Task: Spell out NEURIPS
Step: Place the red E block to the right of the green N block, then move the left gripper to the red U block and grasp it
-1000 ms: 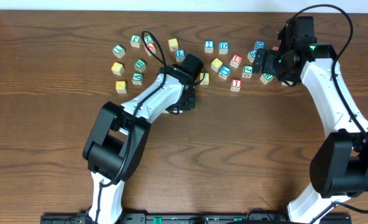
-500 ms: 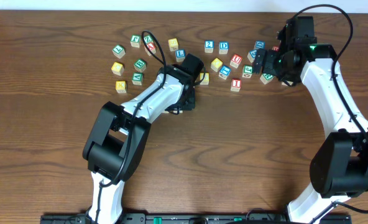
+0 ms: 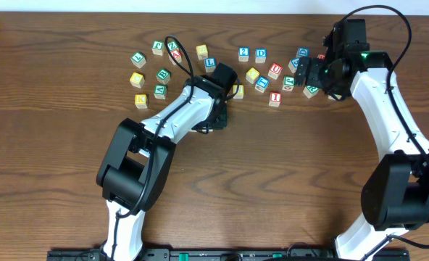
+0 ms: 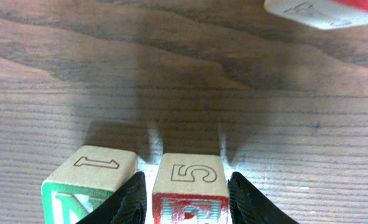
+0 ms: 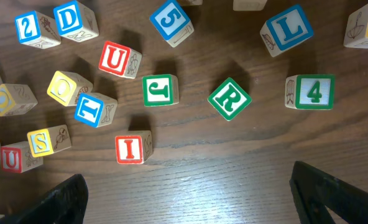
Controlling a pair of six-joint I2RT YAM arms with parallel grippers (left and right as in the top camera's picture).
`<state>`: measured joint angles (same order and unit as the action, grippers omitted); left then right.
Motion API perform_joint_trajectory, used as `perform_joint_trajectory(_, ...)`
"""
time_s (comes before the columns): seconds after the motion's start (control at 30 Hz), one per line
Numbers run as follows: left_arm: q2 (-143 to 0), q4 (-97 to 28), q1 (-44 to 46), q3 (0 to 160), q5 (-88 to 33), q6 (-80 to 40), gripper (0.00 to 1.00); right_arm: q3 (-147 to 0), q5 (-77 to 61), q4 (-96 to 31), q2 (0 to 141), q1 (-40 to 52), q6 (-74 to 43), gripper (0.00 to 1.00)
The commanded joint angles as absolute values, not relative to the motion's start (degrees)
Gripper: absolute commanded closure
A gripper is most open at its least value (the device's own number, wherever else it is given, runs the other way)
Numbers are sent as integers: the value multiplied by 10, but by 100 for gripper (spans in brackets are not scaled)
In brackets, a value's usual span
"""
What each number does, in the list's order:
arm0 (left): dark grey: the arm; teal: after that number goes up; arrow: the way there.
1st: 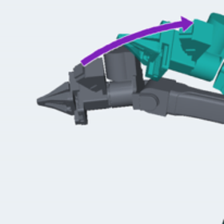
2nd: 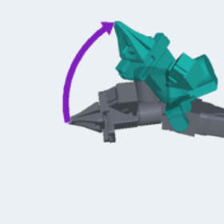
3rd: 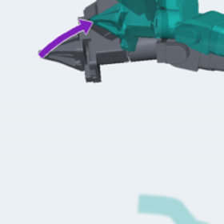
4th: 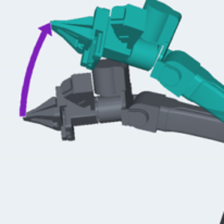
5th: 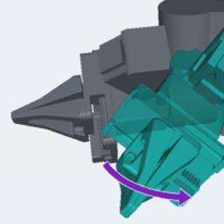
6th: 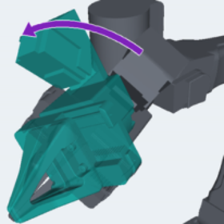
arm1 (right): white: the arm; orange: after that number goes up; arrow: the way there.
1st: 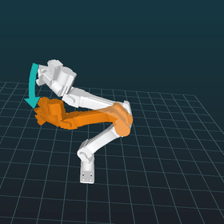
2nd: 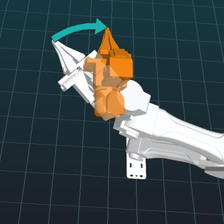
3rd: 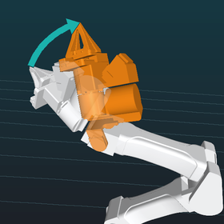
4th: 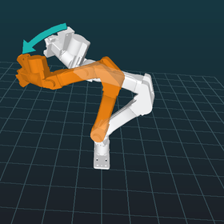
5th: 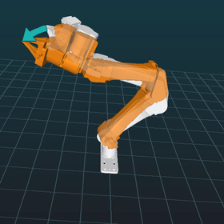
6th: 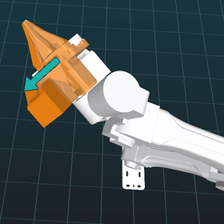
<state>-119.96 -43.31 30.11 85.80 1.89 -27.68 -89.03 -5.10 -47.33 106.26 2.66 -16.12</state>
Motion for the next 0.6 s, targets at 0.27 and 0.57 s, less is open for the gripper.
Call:
perform_joint_trajectory(0.27, -1182, -441, 295, 889, 44, -259, 57, -888, -46, -478, 1069, 23, -166, 1)
perform_joint_trajectory(0.57, -1125, -429, 288, 931, 44, -191, 52, -888, -46, -478, 1069, 23, -166, 1)
